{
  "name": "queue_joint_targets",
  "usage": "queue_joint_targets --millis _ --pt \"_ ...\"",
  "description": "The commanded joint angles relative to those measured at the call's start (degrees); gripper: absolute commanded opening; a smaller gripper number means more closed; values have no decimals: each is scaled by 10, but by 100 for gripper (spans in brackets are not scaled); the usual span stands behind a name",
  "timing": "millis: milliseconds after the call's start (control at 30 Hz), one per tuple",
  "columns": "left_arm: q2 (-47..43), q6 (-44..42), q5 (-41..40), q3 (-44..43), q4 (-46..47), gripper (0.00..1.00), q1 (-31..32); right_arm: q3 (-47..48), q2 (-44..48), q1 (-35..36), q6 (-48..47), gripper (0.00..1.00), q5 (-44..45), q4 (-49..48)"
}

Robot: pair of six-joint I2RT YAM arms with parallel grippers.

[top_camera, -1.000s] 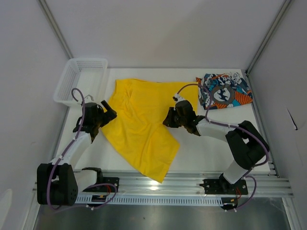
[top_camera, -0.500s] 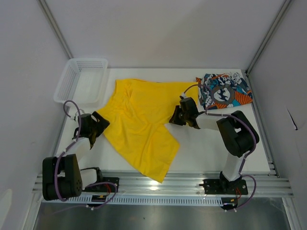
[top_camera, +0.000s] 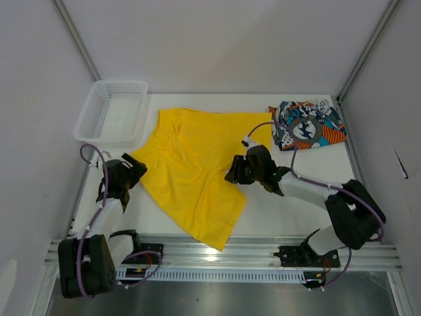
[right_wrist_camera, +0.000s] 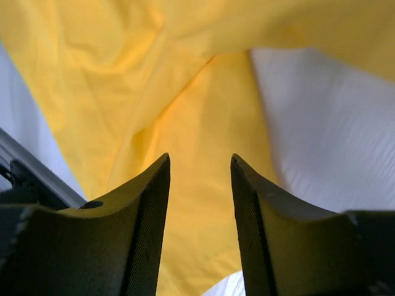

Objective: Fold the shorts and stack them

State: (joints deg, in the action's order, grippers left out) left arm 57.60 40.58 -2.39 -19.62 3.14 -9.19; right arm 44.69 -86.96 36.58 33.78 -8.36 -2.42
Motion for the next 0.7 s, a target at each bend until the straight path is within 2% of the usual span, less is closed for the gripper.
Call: queue_joint_targets --millis 0,167,300,500,667 --pt "-6 5 -23 -20 -8 98 -6 -64 92 38 -2 48 17 21" --pt "3 8 -27 -26 -10 98 -13 -144 203 146 40 57 54 62" --pt "4 13 -11 -26 -9 99 -32 -167 272 223 87 70 84 92" --pt "5 25 16 -27 -1 99 -57 -192 281 326 165 71 128 95" --pt "-4 26 17 -27 -5 99 -58 -225 240 361 215 71 119 42"
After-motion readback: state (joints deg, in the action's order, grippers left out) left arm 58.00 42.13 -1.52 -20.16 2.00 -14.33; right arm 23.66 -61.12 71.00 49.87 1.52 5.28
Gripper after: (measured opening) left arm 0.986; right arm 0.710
